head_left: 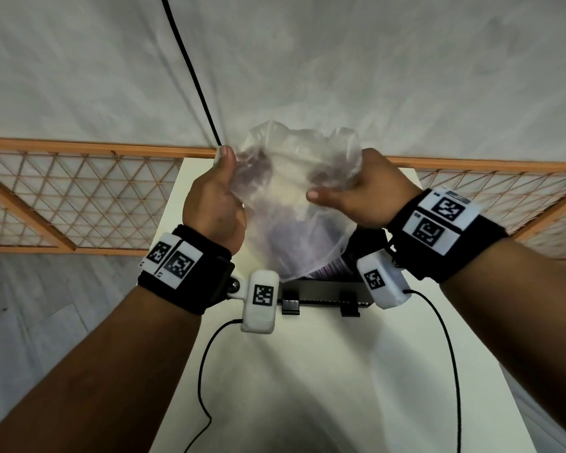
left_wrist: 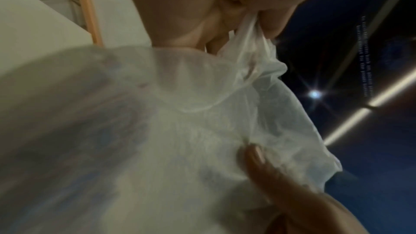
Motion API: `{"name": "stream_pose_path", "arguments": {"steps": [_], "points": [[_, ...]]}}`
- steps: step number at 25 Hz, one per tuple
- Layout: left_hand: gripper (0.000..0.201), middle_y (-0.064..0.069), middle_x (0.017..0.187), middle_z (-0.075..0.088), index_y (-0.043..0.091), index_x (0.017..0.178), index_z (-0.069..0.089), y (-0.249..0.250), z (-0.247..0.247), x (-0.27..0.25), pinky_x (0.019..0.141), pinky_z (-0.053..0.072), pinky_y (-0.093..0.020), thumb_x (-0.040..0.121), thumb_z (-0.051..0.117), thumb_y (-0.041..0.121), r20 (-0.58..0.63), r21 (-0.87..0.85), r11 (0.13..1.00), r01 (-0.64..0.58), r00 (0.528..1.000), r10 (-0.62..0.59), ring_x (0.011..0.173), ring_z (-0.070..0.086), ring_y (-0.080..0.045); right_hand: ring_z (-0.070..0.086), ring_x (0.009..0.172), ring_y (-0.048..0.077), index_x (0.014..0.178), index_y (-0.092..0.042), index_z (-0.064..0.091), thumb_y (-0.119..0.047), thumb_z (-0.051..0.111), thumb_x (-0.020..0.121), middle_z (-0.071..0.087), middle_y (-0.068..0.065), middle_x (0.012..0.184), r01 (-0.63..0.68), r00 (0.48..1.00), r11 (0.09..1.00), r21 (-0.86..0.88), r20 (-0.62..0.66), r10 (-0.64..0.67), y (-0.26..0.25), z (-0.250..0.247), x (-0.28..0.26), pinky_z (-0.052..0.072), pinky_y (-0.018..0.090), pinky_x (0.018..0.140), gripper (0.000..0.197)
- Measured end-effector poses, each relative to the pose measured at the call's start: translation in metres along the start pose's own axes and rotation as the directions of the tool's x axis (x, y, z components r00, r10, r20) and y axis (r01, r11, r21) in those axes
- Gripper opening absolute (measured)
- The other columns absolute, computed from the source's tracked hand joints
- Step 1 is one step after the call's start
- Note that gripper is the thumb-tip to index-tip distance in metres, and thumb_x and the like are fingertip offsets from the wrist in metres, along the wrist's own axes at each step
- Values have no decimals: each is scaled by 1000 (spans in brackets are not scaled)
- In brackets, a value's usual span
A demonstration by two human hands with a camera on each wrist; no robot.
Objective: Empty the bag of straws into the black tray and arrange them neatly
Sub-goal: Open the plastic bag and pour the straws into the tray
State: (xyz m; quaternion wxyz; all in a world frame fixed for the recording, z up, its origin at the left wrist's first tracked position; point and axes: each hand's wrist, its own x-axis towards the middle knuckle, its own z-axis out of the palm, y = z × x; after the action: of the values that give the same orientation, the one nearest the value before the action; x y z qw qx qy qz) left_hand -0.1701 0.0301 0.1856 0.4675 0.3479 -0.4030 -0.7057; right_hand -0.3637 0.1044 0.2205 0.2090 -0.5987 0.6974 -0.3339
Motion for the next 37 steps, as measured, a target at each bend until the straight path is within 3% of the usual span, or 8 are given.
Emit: {"name": "stream_pose_path", "arguments": {"steps": [5,11,16,21,25,29,33,37], "points": [[46,12,120,72,36,113,70,6,-8,-5,107,42,-45,78,61,65,83,197,974,-115,991,100,122,61,-15,67,72,6,84,-17,72,-26,73,85,70,-8,77,74,976,989,131,-215,-45,-16,-6,10,50,21,69,9],[73,12,128,67,19,137,53,16,-10,-14,106,50,-41,74,85,37,282,581,671,-461,887,366,121,61,-2,69,70,14,85,3,71,-16,69,88,72,12,78,325,914,919,223,-322,-245,-44,-26,16,55,28,69,18],[102,10,131,64,13,140,47,35,12,-23,106,50,-32,58,90,55,351,660,521,-542,835,424,124,60,-5,68,69,30,83,11,65,-9,56,97,69,21,77,525,845,784,331,-314,-433,-72,-28,16,54,33,69,25],[25,-2,96,78,10,104,76,47,24,-31,71,61,-36,85,69,-3,296,534,553,-640,754,587,84,76,-16,69,85,14,101,-4,64,-13,70,88,68,3,92,472,873,801,369,-319,-368,-79,-16,8,55,30,74,17],[37,-4,52,64,20,66,76,57,11,-39,37,44,-28,84,60,-7,141,403,789,-463,884,446,37,57,-26,58,104,7,136,-10,35,-24,83,75,43,-5,129,477,809,876,72,-426,-406,-62,-22,-5,54,23,74,79],[10,-14,74,71,12,81,74,54,-4,-42,55,47,-34,82,69,21,222,344,827,-445,894,388,63,63,-31,70,80,5,116,-19,68,-26,76,81,67,-10,103,435,900,895,98,-73,-429,-55,-8,-22,58,31,74,37],[13,-12,59,57,-6,74,58,45,-51,-30,41,48,-36,74,58,7,-122,604,728,-323,866,485,45,55,-27,70,67,13,110,-29,66,-30,82,77,70,-7,103,207,973,966,158,66,-219,-26,-17,-38,55,29,66,37],[16,-21,75,68,8,77,57,24,-106,-13,55,58,-55,66,52,18,-361,770,638,15,834,417,68,68,-43,62,64,0,90,-32,65,-46,77,73,70,-11,82,65,950,953,-296,312,32,2,-38,-50,48,26,65,25]]}}
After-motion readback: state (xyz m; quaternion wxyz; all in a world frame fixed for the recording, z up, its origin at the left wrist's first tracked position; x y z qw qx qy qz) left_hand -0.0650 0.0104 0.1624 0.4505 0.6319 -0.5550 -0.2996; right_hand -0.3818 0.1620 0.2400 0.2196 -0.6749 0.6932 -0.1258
